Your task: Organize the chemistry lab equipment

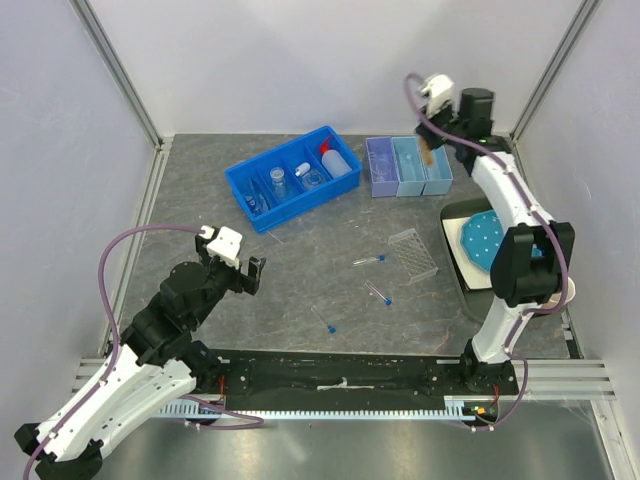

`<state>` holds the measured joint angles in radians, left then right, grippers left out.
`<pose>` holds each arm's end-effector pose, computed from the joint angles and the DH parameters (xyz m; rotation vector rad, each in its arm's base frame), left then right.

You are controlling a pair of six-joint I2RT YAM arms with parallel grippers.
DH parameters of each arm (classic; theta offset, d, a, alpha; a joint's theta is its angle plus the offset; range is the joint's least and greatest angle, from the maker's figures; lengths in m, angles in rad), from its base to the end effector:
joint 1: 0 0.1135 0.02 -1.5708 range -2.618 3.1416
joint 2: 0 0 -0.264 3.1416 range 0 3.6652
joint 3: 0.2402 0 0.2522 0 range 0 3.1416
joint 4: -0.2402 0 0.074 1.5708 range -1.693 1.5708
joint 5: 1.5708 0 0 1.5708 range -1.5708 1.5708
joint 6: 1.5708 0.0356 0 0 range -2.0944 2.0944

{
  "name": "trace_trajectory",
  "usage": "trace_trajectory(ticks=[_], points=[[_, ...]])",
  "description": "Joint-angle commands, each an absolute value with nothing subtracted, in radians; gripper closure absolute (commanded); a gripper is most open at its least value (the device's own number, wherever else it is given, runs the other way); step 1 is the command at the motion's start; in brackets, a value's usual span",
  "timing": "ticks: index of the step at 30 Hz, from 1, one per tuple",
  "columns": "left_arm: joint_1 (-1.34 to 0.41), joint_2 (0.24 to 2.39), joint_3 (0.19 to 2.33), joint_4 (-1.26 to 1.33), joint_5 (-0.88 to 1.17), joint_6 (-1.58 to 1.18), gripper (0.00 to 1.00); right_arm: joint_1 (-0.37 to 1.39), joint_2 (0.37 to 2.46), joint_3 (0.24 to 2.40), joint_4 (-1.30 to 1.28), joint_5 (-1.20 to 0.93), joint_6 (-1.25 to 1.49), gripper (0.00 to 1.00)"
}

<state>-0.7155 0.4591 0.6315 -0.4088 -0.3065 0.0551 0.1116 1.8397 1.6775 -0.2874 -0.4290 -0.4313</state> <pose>0.0971 -0.0702 0.3063 0.4702 1.7377 -0.1953 0.4330 0.0634 0.3414 -0.7861 1.8217 0.2264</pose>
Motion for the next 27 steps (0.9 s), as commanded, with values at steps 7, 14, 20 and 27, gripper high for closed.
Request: trace_trajectory(ticks=[7,14,20,27], points=[[-0.713,0.486,0.626,-0.356,-0.327,0.094,0.1,0.005,1.966,1.715,0.069,-0.133,0.133,1.0],[-0.713,0.511,0.624,-0.357,-0.33,0.1,0.1,-0.025,2.058,1.738,0.069,-0.126,0.118,0.99],[-0.713,0.517,0.624,-0.356,-0.325,0.1,0.1,-0.028,2.102,1.74,0.066,-0.109,0.071,0.96],[-0.713,0.518,0.624,-0.356,-0.318,0.1,0.09,-0.029,2.112,1.738,0.031,-0.14,0.008,0.79]])
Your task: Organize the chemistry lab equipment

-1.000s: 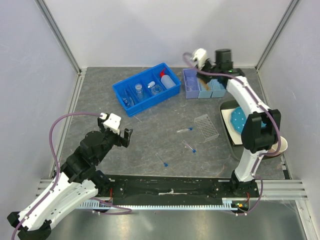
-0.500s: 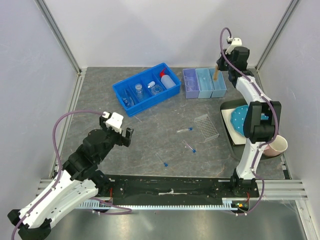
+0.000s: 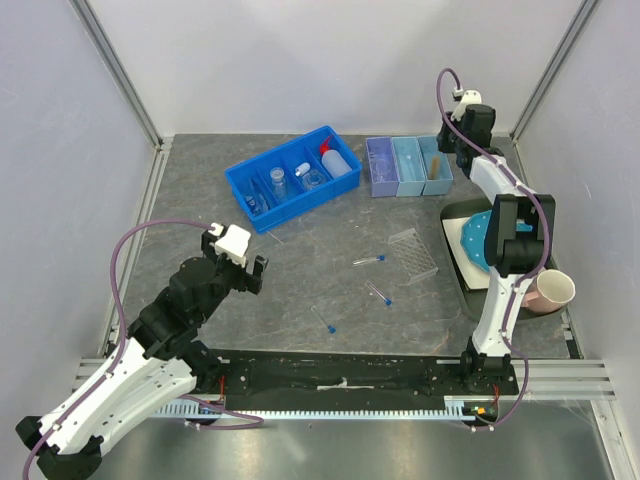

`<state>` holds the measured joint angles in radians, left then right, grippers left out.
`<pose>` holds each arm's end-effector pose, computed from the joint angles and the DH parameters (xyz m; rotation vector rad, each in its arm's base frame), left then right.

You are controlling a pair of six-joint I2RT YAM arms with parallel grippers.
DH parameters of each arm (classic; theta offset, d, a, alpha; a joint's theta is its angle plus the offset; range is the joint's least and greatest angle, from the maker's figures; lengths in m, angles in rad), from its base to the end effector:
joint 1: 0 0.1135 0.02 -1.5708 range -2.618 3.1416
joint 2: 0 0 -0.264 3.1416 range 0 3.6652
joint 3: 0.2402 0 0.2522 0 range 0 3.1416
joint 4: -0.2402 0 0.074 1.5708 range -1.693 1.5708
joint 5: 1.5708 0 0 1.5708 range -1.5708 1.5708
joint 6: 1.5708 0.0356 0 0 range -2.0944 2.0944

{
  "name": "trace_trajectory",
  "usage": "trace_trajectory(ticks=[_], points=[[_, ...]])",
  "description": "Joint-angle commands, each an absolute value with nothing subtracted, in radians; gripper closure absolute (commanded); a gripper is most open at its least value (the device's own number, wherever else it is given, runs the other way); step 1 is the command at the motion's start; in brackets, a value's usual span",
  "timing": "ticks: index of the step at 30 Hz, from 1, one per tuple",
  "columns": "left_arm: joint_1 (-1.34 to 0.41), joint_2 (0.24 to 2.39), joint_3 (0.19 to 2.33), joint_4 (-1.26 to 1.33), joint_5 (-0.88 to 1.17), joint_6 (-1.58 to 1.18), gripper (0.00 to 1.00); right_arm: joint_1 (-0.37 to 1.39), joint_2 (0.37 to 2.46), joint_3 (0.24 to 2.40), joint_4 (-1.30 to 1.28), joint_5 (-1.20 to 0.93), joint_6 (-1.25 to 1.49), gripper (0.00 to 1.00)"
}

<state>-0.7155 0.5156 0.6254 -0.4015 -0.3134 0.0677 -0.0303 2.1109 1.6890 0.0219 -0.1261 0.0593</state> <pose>0.1057 -0.0774 0.2991 0.5019 1.7815 -0.1599 0.5044 -0.0108 0.2518 0.0059 1.9702 0.1432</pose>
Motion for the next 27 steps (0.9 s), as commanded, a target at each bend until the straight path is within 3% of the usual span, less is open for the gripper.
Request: trace_trajectory(ticks=[1,4,8,13,19,27], points=[[-0.713,0.518,0.623,-0.356,-0.314,0.103,0.09,-0.028,2.106,1.743,0.026,-0.14,0.008,0.72],[-0.713,0.52,0.623,-0.356,-0.299,0.101,0.09,-0.029,2.077,1.761,0.009,-0.141,-0.049,0.6],[-0.713,0.514,0.621,-0.354,-0.287,0.1,0.08,-0.031,2.005,1.781,-0.049,-0.181,-0.095,0.53],[-0.713,0.514,0.609,-0.341,-0.235,0.101,0.05,-0.031,1.827,1.708,-0.144,-0.424,-0.265,0.4],[-0.713,0.549,0.615,-0.348,-0.199,0.089,0.04,-0.029,1.589,1.462,-0.163,-0.691,-0.235,0.36],[-0.713,0.554,0.62,-0.333,-0.163,0.029,0.0,-0.028,1.327,1.145,-0.184,-0.877,-0.222,0.3]])
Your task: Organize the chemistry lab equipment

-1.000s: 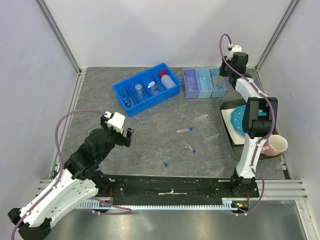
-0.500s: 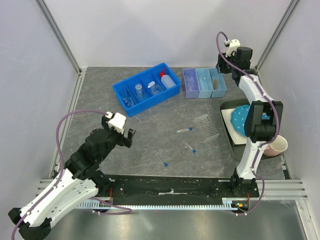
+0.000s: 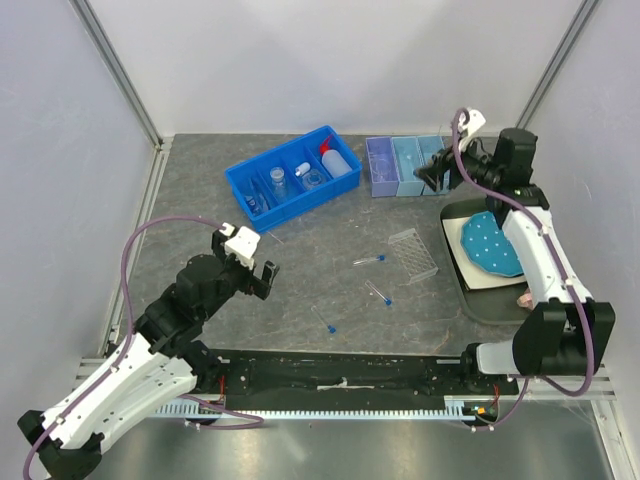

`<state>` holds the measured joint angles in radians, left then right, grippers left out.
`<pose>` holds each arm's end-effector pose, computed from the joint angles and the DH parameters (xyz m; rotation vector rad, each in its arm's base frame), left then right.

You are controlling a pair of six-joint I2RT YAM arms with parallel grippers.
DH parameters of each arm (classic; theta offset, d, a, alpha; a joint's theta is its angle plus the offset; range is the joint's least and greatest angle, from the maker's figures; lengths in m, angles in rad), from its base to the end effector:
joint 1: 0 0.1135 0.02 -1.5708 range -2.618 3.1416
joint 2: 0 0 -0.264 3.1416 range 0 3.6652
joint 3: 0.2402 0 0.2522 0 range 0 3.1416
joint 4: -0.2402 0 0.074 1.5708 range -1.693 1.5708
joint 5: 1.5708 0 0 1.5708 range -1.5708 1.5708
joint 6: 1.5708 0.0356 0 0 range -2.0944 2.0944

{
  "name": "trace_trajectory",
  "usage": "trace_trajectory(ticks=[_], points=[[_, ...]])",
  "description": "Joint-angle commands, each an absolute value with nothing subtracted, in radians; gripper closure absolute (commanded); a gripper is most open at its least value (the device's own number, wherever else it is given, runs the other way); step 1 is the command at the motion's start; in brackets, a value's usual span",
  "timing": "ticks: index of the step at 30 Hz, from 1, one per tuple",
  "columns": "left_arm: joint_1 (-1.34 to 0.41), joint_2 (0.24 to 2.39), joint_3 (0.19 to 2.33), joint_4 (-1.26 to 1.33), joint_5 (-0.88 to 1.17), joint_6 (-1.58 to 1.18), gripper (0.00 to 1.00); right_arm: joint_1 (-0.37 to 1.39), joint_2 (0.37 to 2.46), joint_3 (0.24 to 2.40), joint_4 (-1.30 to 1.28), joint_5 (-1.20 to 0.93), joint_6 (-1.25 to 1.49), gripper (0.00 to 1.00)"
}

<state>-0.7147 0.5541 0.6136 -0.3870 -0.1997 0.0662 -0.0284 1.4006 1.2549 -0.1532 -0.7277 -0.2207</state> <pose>0.1100 -0.0861 0.2918 0.5954 1.8037 -0.2525 0.3230 0.0145 0.3679 -0.6588 1.6974 0.5015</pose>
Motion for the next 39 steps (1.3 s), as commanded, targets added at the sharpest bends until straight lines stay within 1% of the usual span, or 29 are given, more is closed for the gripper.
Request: trace_trajectory(ticks=[1,2,6,9,10,16,18,21,23,24,25,26,27,28,29,30,31,32,34,39], points=[[-0.713,0.555,0.624,-0.333,-0.149,0.009,0.0,-0.029,1.312,1.119,-0.181,-0.896,-0.225,0.29],[-0.713,0.558,0.635,-0.333,-0.121,0.009,0.0,-0.029,1.289,1.073,-0.184,-0.932,-0.236,0.29],[-0.713,0.606,0.673,-0.354,-0.017,-0.132,0.0,-0.029,1.25,0.976,-0.183,-0.982,-0.27,0.28],[-0.713,0.641,0.695,-0.394,0.049,-0.331,0.0,-0.031,1.229,0.92,-0.178,-0.992,-0.3,0.27],[-0.713,0.661,0.692,-0.405,0.061,-0.45,0.0,-0.031,1.224,0.907,-0.179,-0.991,-0.304,0.27],[-0.719,0.724,0.571,-0.387,0.189,-0.889,0.02,-0.057,1.184,0.858,-0.143,-1.049,-0.288,0.25],[-0.762,0.758,0.545,-0.391,0.154,-0.975,0.02,-0.075,1.178,0.85,-0.129,-1.061,-0.279,0.25],[-0.888,0.82,0.561,-0.42,0.004,-1.118,0.0,-0.09,1.187,0.853,-0.13,-1.069,-0.27,0.25],[-0.966,0.874,0.621,-0.512,-0.125,-1.239,0.0,-0.092,1.187,0.857,-0.13,-1.072,-0.264,0.25],[-0.983,0.964,0.649,-0.547,-0.15,-1.282,0.0,-0.092,1.186,0.857,-0.13,-1.072,-0.262,0.25],[-0.998,1.009,0.679,-0.634,-0.167,-1.342,0.0,-0.094,1.184,0.857,-0.132,-1.071,-0.262,0.25],[-1.027,1.07,0.752,-0.678,-0.198,-1.36,0.0,-0.094,1.181,0.857,-0.13,-1.071,-0.262,0.25],[-1.04,1.18,0.796,-0.734,-0.215,-1.38,0.0,-0.092,1.18,0.857,-0.132,-1.069,-0.264,0.25],[-1.049,1.248,0.839,-0.824,-0.244,-1.402,0.0,-0.092,1.177,0.857,-0.132,-1.071,-0.264,0.25],[-1.066,1.302,0.921,-0.874,-0.258,-1.41,0.0,-0.092,1.175,0.857,-0.132,-1.069,-0.262,0.25],[-1.074,1.351,0.96,-0.909,-0.267,-1.419,0.0,-0.094,1.17,0.856,-0.132,-1.066,-0.264,0.25],[-1.078,1.444,0.995,-0.934,-0.271,-1.427,0.0,-0.092,1.17,0.857,-0.132,-1.068,-0.264,0.25],[-1.089,1.478,1.05,-0.96,-0.27,-1.425,0.0,-0.094,1.169,0.857,-0.133,-1.068,-0.262,0.25],[-1.1,1.563,1.092,-0.965,-0.27,-1.427,0.0,-0.094,1.17,0.859,-0.135,-1.068,-0.261,0.25],[-1.12,1.655,1.166,-0.953,-0.278,-1.448,0.02,-0.095,1.163,0.859,-0.138,-1.066,-0.264,0.25]])
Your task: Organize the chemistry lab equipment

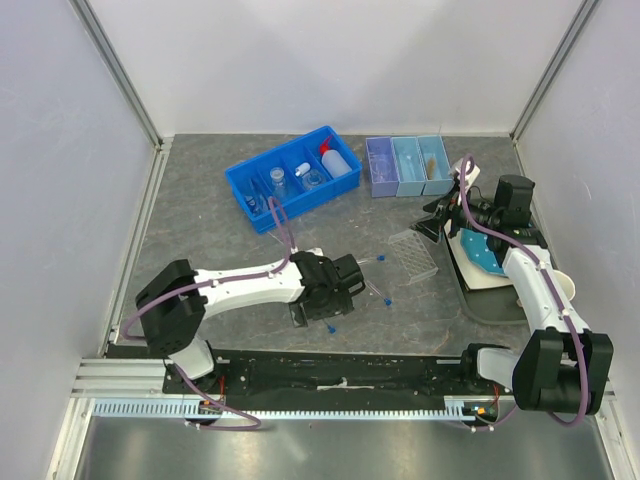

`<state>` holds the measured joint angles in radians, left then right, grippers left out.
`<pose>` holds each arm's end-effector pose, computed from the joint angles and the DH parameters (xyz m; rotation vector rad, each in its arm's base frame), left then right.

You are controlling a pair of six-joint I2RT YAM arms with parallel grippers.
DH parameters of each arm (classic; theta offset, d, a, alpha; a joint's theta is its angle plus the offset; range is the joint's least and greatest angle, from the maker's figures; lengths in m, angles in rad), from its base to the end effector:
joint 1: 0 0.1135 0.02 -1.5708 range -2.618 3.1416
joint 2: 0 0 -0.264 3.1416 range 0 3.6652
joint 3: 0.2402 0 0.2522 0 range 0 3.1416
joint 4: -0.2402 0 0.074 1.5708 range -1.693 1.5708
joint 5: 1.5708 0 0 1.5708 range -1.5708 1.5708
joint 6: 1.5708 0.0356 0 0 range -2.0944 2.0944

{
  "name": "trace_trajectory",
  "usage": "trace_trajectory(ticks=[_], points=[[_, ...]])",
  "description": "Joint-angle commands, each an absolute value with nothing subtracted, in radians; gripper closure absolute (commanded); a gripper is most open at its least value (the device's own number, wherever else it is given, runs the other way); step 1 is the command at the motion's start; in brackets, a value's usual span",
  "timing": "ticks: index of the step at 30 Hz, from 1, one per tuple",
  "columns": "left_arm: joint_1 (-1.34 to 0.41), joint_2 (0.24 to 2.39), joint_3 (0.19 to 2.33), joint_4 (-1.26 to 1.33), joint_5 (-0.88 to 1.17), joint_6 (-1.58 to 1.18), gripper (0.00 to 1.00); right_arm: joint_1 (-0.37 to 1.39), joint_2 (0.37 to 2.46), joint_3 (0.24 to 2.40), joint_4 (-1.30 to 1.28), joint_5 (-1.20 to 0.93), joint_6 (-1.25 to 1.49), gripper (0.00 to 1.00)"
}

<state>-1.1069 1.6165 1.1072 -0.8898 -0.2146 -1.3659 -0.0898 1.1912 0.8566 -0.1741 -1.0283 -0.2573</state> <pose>0.1382 -0.2593 0.2030 -0.3984 2.8526 -0.1323 0.2556 0.0076 0.2899 -0.7496 1.7532 0.8233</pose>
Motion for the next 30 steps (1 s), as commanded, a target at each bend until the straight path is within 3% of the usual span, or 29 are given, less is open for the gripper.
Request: trace_trajectory(ticks=[1,4,10,15,30], points=[[-1.121,1.675,1.175,-0.948,-0.272,-1.445,0.02,-0.094,1.161,0.861,-0.138,-1.066,-0.265,0.25],[-1.121,1.709,1.18,-0.92,-0.272,-1.436,0.06,-0.094,1.16,0.861,-0.14,-1.065,-0.264,0.25],[-1.121,1.738,1.175,-0.868,-0.275,-1.42,0.38,-0.094,1.161,0.862,-0.144,-1.065,-0.267,0.25],[-1.121,1.744,1.154,-0.848,-0.284,-1.42,0.55,-0.095,1.163,0.862,-0.144,-1.069,-0.267,0.25],[-1.12,1.723,1.077,-0.825,-0.291,-1.427,0.6,-0.098,1.167,0.865,-0.147,-1.071,-0.265,0.25]])
